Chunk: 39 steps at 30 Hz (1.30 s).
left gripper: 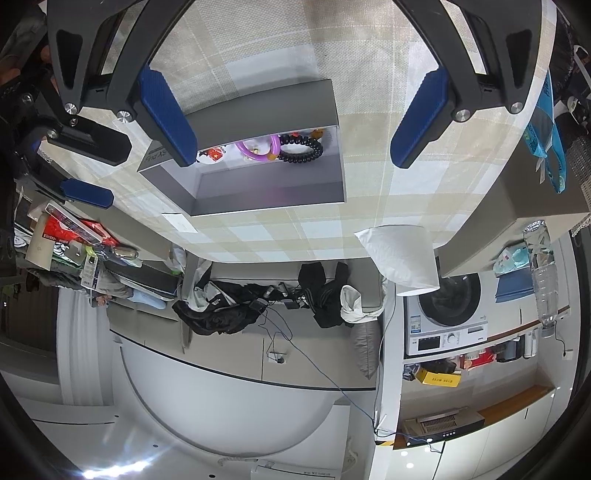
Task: Organize jewelry
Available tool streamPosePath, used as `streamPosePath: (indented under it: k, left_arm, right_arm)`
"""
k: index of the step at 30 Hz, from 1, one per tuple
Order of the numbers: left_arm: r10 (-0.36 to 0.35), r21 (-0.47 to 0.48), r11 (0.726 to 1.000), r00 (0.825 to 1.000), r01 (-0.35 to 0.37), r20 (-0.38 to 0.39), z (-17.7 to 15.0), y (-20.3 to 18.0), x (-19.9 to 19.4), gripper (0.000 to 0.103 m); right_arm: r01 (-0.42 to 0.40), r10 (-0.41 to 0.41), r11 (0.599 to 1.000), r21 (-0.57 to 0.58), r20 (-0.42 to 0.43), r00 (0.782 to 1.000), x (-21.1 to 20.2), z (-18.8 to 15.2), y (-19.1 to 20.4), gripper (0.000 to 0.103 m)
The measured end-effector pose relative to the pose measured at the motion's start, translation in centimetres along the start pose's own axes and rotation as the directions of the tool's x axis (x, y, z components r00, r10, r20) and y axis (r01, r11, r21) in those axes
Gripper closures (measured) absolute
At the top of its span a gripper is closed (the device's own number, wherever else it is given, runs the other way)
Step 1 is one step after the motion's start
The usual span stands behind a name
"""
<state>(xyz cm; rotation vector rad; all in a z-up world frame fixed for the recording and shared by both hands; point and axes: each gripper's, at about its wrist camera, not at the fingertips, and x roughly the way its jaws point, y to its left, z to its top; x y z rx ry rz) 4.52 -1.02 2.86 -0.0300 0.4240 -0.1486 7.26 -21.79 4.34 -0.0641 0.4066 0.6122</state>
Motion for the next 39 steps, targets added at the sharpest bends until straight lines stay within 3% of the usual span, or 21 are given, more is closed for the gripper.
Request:
streamPosePath:
  k: [39]
  left_arm:
    - [-0.002,-0.006,1.0,1.0,0.002,0.003,-0.16,-0.01,-0.06,0.001]
  right_arm:
    - [0.004,-0.004,1.0,0.007,-0.009,1.0,0.04,-0.1,-0.09,0.0]
